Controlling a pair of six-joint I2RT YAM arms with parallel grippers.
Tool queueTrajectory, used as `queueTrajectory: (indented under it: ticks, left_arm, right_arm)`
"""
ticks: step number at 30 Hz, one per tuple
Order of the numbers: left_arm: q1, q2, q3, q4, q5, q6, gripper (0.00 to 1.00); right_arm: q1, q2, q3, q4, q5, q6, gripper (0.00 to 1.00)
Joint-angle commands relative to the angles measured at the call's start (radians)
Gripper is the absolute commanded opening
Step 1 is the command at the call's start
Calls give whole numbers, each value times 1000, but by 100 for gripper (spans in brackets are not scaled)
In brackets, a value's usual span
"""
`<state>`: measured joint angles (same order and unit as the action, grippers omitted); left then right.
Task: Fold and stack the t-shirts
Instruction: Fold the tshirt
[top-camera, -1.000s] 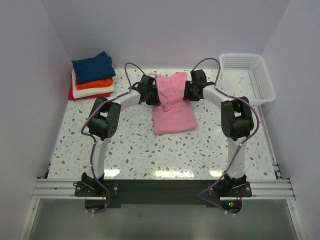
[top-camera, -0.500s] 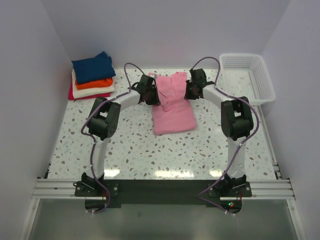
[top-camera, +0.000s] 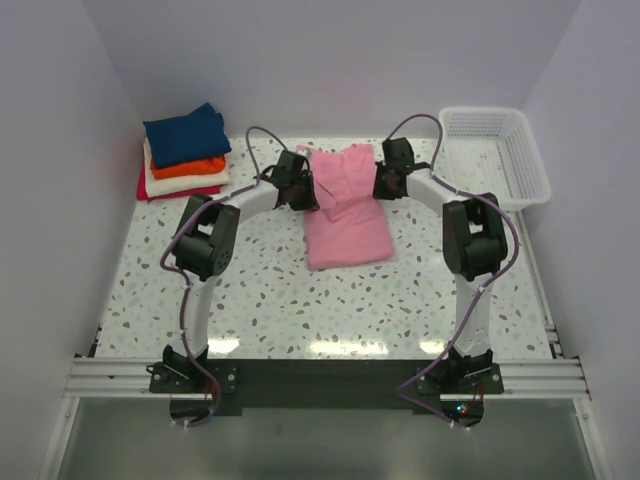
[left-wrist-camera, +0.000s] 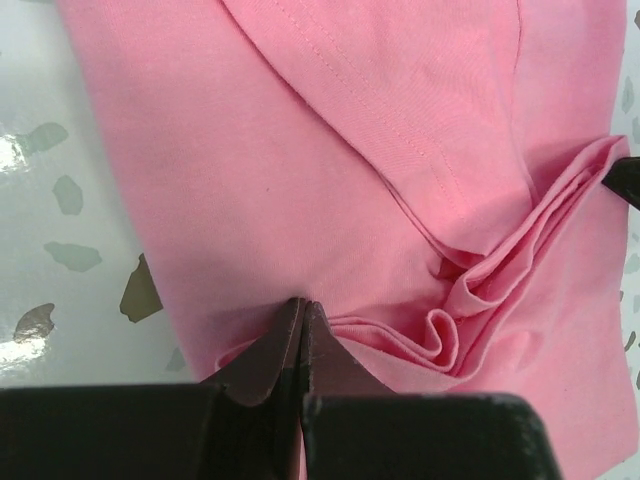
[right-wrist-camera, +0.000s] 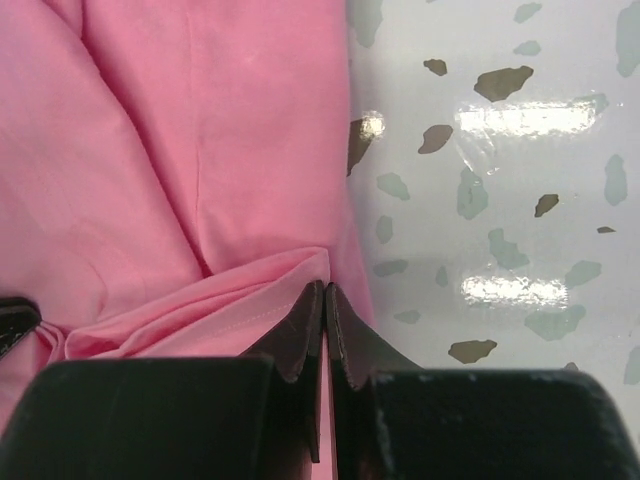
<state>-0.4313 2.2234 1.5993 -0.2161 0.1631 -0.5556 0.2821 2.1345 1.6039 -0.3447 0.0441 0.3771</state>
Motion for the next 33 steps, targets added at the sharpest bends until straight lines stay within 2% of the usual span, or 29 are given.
queueTrajectory:
  ticks: [1,9,11,13,15,16,18,19,20,21,24,28,33]
  left_arm:
    - [25,-19,-30,-45,-50,37,0]
    - [35,-50,-30,-40,-65,40,0]
    - [43,-74,-27,-22,-57,45,0]
    - [45,-93,-19,-11,-50,52,2]
    - [45,-117,-3,0,-40,63,19]
    - [45,-135,2,3,-40,66,29]
    - [45,-159,1,4,-34,68,34]
    - [45,-183,-7,17,-24,60,36]
    - [40,-198,-33,24,4,56,36]
    - [37,-214,-50,29,9,49,36]
    - [2,-281,-130,67,23,36,34]
    - [-58,-300,-150,22,24,57,24]
    - [-119,-277,-156,23,9,65,20]
  right_arm:
    - [-21,-48,-4,-2,48,26,1]
    - [-31,-42,2,-11,65,48,2]
    - [-31,-45,8,-13,51,49,6]
    - [-31,-51,13,-11,30,49,13]
    - [-29,-71,8,-13,22,49,27]
    - [-29,-80,5,-13,22,51,37]
    - [-29,-117,-4,-27,19,55,45]
    - [-27,-136,-21,-33,25,59,52]
    - [-21,-152,-33,-36,33,63,58]
    - [-18,-192,-50,-42,36,75,60]
    - [23,-267,-127,-45,60,94,60]
    - [121,-338,-234,-59,140,106,60]
    - [172,-383,-392,18,100,170,58]
